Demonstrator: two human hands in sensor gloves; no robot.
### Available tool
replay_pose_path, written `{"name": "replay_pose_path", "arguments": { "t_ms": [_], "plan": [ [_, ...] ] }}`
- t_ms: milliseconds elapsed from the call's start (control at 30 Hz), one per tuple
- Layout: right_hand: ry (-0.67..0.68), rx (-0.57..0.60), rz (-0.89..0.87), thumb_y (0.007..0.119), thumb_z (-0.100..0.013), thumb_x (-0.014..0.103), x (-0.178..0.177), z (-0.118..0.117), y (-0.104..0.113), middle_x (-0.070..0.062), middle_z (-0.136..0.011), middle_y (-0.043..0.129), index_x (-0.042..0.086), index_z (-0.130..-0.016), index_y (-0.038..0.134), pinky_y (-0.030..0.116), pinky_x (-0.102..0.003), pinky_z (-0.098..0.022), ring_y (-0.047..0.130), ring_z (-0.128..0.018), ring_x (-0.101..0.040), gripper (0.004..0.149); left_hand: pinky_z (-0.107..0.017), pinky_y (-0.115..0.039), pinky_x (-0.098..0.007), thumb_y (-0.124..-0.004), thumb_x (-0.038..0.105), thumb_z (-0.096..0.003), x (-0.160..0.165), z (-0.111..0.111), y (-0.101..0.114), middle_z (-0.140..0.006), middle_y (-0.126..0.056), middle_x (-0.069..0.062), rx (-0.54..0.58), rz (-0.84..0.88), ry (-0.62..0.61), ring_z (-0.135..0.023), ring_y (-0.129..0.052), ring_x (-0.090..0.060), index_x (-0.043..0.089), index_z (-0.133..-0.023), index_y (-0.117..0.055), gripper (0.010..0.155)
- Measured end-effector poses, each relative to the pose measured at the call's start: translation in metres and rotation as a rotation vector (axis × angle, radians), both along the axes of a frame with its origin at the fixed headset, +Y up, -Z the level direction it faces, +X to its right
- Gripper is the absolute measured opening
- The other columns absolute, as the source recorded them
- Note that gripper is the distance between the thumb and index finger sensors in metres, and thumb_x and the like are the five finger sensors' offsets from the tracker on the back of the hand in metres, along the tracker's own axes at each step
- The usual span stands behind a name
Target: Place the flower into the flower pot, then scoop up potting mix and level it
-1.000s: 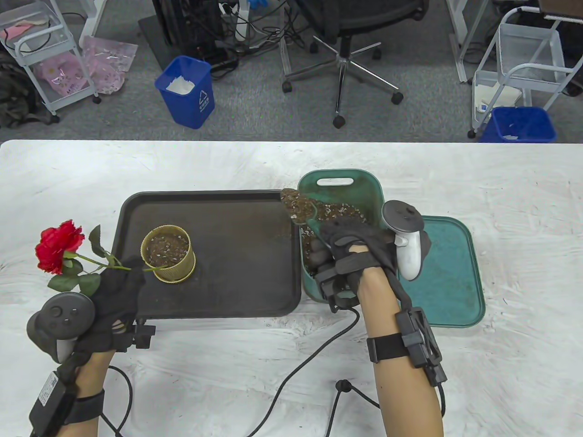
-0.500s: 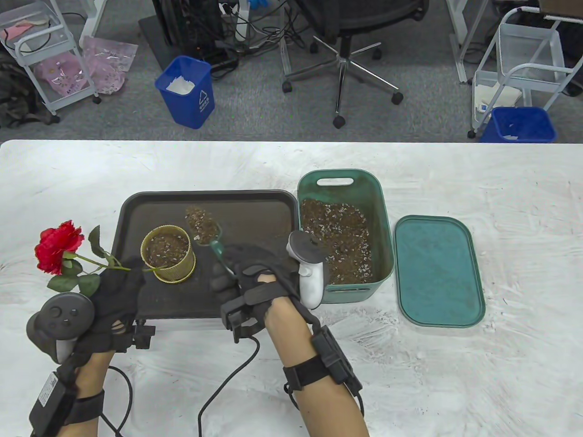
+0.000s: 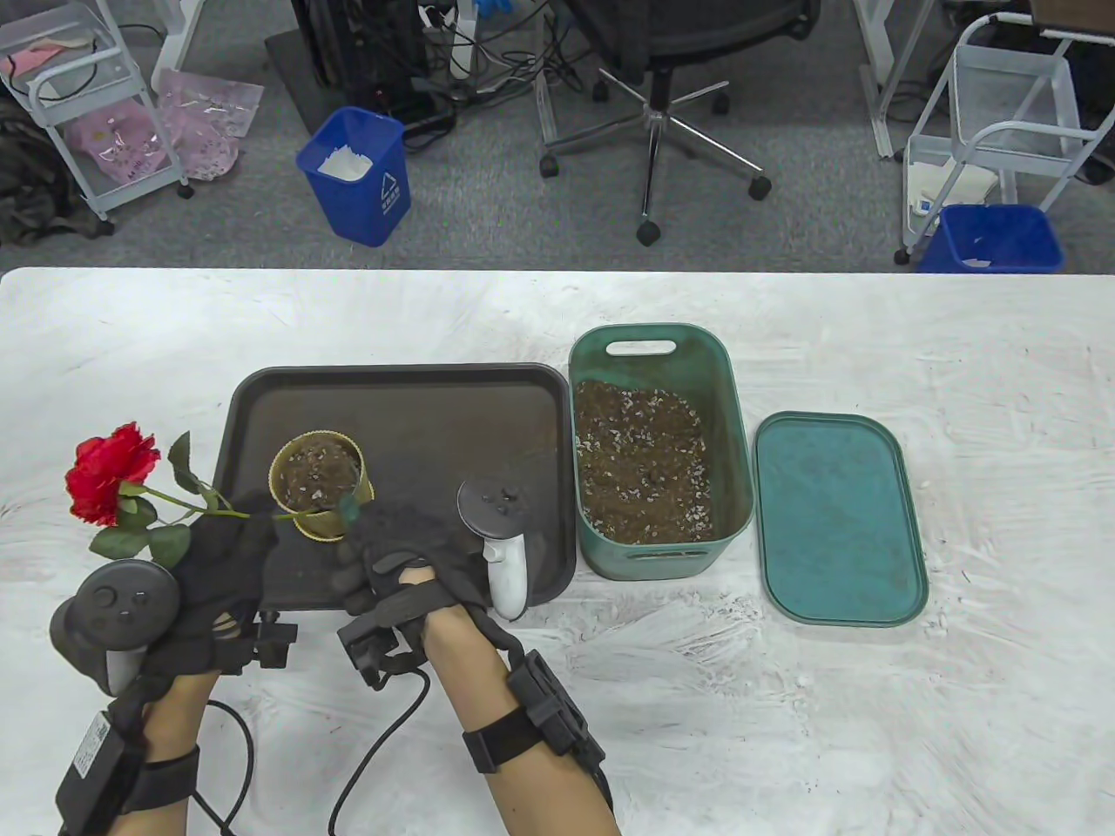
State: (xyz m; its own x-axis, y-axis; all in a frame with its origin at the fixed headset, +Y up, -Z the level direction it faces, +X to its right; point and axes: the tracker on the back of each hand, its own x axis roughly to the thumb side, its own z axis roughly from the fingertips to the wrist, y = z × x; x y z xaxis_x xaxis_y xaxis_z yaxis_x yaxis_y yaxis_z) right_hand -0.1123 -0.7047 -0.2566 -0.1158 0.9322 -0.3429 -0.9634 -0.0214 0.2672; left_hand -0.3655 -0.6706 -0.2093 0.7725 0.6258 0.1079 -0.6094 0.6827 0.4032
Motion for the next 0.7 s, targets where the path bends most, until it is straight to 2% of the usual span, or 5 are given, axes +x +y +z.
{"name": "replay_pose_path", "arguments": {
  "t_ms": [200, 433, 700],
  "plan": [
    [-0.028, 0.095, 0.088, 0.080, -0.041, 0.030, 0.001, 0.001, -0.001, -0.024, -0.070, 0.090, -0.001, -0.088, 0.066, 0.099, -0.042, -0.017, 0.109, -0.032, -0.028, 0.058, -0.036, -0.092, -0.042, -0.081, 0.040, -0.0386, 0.000, 0.000, 0.000, -0.055, -0.105, -0.002, 0.002, -0.001, -0.002, -0.034, -0.109, -0.026, 0.016, -0.076, -0.094, 0.046],
    [-0.063, 0.320, 0.345, 0.081, -0.040, 0.030, -0.009, 0.008, 0.006, -0.022, -0.068, 0.092, 0.001, -0.087, 0.070, 0.099, -0.042, -0.016, 0.109, -0.030, -0.028, 0.056, -0.035, -0.092, -0.042, -0.081, 0.040, -0.0386, 0.000, 0.000, 0.000, -0.055, -0.105, -0.002, 0.002, -0.002, -0.003, -0.034, -0.109, -0.026, 0.016, -0.076, -0.094, 0.046],
    [-0.091, 0.466, 0.498, 0.082, -0.039, 0.029, -0.018, 0.014, 0.006, -0.022, -0.067, 0.093, 0.002, -0.086, 0.071, 0.098, -0.043, -0.015, 0.108, -0.030, -0.029, 0.055, -0.035, -0.092, -0.042, -0.081, 0.040, -0.0386, 0.001, 0.000, 0.000, -0.055, -0.105, -0.002, 0.002, 0.001, -0.005, -0.034, -0.109, -0.026, 0.016, -0.076, -0.094, 0.046]
  ]
}}
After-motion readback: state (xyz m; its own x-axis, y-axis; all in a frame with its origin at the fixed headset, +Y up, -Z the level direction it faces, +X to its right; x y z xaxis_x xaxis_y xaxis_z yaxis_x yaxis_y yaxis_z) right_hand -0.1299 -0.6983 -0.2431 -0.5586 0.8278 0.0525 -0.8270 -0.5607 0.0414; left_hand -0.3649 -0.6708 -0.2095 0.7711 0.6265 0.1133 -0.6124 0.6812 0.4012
